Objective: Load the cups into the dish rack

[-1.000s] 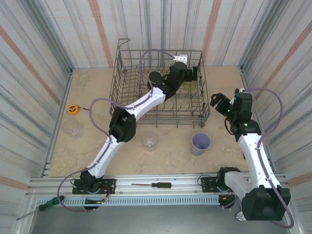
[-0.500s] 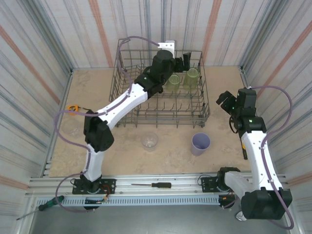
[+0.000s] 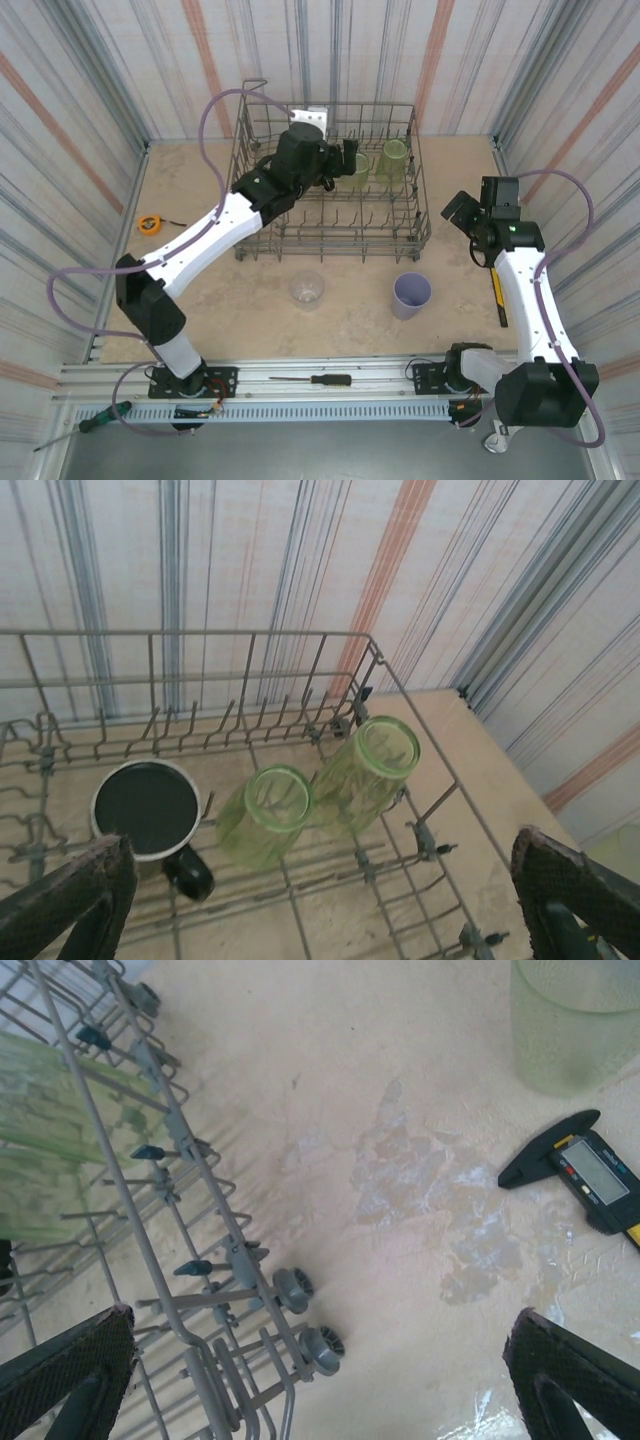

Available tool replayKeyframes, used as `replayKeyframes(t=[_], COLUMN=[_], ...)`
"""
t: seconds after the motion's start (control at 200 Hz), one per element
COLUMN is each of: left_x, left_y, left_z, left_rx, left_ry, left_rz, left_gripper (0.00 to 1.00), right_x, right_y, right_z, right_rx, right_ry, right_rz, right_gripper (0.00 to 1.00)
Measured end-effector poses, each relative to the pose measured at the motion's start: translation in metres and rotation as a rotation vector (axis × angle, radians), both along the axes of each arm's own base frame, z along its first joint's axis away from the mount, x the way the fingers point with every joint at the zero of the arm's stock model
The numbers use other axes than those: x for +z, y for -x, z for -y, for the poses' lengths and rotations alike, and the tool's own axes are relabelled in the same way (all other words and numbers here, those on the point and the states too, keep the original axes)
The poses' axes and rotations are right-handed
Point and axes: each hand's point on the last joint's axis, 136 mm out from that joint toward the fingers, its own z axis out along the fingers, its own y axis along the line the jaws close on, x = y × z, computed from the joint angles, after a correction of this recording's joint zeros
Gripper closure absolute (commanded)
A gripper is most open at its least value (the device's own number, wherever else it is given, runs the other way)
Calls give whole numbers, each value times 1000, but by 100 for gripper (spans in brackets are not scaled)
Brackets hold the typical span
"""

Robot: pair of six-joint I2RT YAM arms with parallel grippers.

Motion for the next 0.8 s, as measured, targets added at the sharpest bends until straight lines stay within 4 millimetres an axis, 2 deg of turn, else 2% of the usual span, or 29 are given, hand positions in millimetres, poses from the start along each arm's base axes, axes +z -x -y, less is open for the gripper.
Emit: replayKeyframes(t=[0.15, 0.235, 0.406, 0.506, 0.646, 0.802], left_x=[-3, -9, -29, -44, -56, -56], left_y=[17, 25, 38, 45, 53, 58], left_z=[-14, -19, -23, -29, -37, -44], left_rx=[-5, -14, -21, -17, -8, -2], left_ry=[-11, -20, -55, -80, -98, -109], left_rz=[-32, -52, -106, -146, -184, -199], left_gripper=[1, 1, 1, 1, 1, 1], right_x=[-1, 7, 32, 39, 32, 14], right_y=[5, 5, -11, -25, -47, -67], right_z=[3, 9, 30, 43, 61, 79], right_rx=[0, -1, -25, -35, -53, -57], right_ry=[22, 51, 133, 185, 244, 285], right_rz=[-27, -26, -6, -25, -91, -184], right_gripper=[1, 1, 1, 1, 1, 1])
